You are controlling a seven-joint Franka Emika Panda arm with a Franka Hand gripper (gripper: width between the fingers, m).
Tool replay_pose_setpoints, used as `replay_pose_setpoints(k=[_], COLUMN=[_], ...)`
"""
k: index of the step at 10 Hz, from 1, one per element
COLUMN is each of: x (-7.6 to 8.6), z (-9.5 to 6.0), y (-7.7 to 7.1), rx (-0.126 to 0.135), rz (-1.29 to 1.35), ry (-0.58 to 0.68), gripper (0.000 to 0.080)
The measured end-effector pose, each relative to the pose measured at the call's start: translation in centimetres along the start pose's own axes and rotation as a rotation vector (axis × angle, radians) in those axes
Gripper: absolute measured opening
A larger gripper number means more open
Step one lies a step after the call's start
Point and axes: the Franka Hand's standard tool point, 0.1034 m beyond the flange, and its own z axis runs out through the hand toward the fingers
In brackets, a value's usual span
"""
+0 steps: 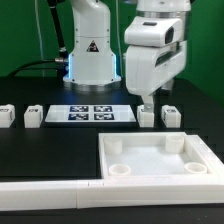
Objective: Assemble square table
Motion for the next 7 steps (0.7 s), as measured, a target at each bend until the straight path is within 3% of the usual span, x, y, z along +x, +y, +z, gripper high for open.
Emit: replay_pose_setpoints(k=[5,7], x=[1.0,1.9], z=[0.3,1.4], y=[-1.2,-3.5], rx=[0.007,0.027], rz=[0.368,0.577], ry=[0.015,-0.003], gripper=[0.0649,0.0649])
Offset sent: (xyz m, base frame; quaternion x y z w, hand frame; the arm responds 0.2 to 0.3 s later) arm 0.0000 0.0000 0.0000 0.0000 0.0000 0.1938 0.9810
